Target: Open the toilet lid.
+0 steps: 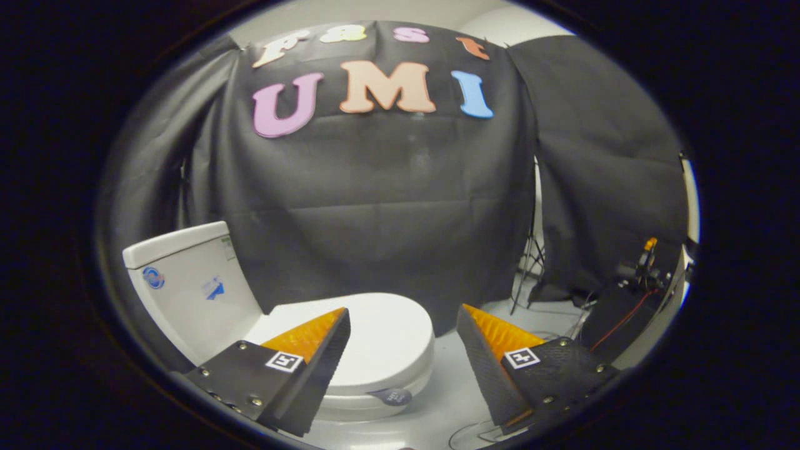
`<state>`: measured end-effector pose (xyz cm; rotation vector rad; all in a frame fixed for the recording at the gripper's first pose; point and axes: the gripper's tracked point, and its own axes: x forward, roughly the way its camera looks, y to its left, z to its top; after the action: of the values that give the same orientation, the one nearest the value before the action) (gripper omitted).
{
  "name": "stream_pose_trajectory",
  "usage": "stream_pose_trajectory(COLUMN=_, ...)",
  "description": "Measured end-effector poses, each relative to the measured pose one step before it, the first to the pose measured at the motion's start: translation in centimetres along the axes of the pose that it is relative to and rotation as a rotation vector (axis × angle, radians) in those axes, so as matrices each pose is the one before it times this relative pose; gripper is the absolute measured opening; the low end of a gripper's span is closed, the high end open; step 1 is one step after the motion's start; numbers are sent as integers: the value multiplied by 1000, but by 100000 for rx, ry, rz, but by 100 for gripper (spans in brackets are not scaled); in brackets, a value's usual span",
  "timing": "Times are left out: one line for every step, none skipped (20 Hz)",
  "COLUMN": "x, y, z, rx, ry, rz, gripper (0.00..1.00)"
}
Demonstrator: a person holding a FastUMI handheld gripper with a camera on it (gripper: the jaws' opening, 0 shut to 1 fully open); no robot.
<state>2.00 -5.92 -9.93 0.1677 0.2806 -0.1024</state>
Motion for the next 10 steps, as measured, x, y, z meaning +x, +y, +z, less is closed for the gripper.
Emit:
stream_pose_trajectory(x=592, y=-661, z=-1278, rx=1780, ry=4547, rz=-1823, gripper=100)
stream_pose_trajectory(x=463, y=-597, z=-1478, rx=1593, ry=5489, rz=-1735, gripper=100)
stream_pose_trajectory(x=563, y=-517, z=-1444, rx=2035, ry=5732, rz=-1250, gripper=100)
stream_pose_trajectory(x=531, y=-408, z=-1348, rx=2693, ry=5682, rz=-352, gripper=100)
stream_pose_trajectory(x=546, y=-406, z=-1374, rx=3562, ry=5311, rz=-69, gripper=100)
stream_pose_trajectory(x=381, y=-322, z=-1273, rx=4005, ry=5176, rz=149, gripper=100)
stream_pose_trajectory(x=345, y=-245, z=-1000, rx=3602, ry=3864, rz=-405, gripper=100)
stream_pose_trajectory(x=361, y=-526, z=-1301, rx=2940, ry=4381, rz=-503, gripper=100)
stream_pose_trajectory(x=381, y=-448, z=-1001, rx=3268, ry=4050, rz=-793, gripper=100)
stream_pose_trajectory(x=609, y=-177, z=-1276, rx=3409, ry=4980, rz=681, gripper=100)
